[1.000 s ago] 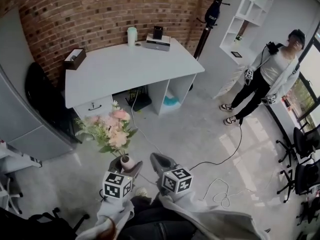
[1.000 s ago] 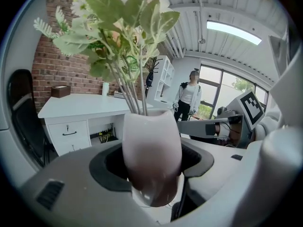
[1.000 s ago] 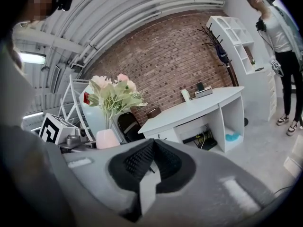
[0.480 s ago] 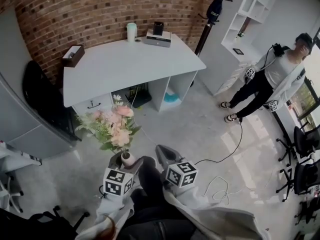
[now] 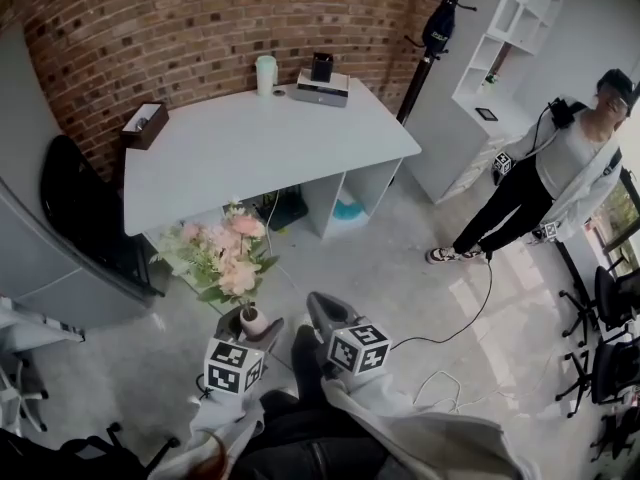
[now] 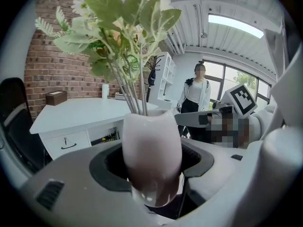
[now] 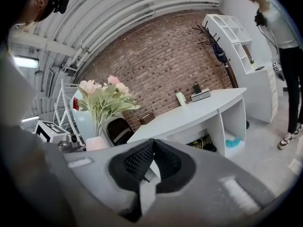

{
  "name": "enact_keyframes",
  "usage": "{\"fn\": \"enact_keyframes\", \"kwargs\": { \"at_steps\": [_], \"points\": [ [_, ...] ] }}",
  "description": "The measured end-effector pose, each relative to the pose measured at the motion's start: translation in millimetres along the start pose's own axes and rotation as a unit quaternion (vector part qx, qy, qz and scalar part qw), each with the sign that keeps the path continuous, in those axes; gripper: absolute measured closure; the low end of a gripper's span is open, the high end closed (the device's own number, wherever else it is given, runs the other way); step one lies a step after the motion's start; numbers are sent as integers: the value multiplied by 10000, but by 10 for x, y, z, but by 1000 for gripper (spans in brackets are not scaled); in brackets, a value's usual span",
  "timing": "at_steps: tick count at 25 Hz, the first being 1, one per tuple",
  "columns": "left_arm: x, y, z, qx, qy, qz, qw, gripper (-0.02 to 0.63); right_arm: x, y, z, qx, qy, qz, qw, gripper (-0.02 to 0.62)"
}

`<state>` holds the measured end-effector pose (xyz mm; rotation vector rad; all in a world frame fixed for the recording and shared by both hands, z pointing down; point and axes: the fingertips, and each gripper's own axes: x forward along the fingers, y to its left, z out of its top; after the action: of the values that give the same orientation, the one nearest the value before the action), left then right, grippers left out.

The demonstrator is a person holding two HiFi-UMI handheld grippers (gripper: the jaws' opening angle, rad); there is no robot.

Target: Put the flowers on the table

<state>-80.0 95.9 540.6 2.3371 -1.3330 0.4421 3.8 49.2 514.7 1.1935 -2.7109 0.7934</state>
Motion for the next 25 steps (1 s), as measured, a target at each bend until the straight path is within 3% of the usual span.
{"fn": "enact_keyframes", "kwargs": {
  "at_steps": [25],
  "points": [
    [2210,1063,1302,-7,5,11,10000,330,1810,-1607,1139,24,299,362,9989,595]
  ]
}}
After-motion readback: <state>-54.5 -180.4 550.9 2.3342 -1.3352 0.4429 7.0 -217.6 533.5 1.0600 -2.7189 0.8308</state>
